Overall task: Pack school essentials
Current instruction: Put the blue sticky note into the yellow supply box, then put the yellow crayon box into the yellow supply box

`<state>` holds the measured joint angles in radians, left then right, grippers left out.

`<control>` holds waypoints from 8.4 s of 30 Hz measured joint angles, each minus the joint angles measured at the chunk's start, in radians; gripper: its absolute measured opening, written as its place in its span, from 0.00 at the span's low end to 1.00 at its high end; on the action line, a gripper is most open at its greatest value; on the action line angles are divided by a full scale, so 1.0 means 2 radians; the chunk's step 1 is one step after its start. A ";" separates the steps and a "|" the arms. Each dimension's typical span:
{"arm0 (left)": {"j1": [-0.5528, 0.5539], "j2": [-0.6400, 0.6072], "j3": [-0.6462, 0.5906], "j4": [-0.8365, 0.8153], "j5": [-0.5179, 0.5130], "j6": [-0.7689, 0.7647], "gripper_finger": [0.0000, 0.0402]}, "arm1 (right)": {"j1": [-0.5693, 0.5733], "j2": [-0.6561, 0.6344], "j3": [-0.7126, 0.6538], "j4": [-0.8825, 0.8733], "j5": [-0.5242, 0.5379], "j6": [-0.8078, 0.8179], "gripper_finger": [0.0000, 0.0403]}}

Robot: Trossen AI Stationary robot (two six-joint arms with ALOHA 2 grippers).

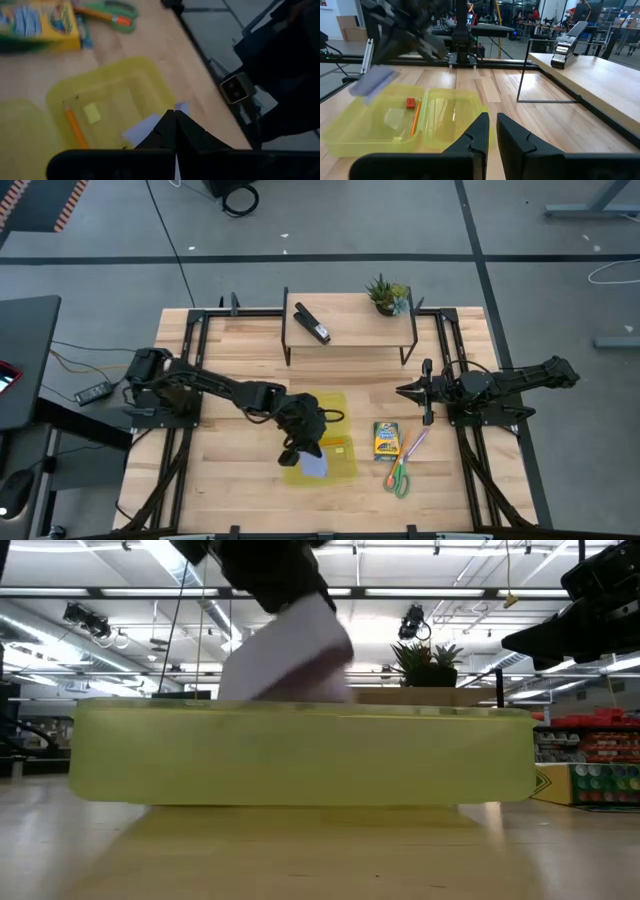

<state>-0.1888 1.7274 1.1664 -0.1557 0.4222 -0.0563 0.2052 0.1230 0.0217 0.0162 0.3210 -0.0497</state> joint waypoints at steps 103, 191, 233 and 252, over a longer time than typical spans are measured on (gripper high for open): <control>-0.018 -0.213 -0.103 -0.031 -0.213 -0.124 0.02 | 0.000 0.004 0.000 0.103 0.011 0.449 0.10; 0.082 -0.862 -0.472 -0.187 -0.359 -0.239 0.01 | 0.000 0.004 0.000 0.193 0.035 0.494 0.10; 0.081 -0.860 -0.473 -0.152 -0.376 -0.296 0.02 | 0.000 0.160 0.295 -0.431 0.041 0.415 0.10; 0.081 -0.861 -0.473 -0.240 -0.352 -0.319 0.10 | 0.000 0.445 0.334 -0.392 -0.119 0.327 0.26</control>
<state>-0.0261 0.0063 0.2207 -0.6351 -0.2825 -0.6946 0.2050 1.0139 0.6903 -0.7685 0.0835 0.6036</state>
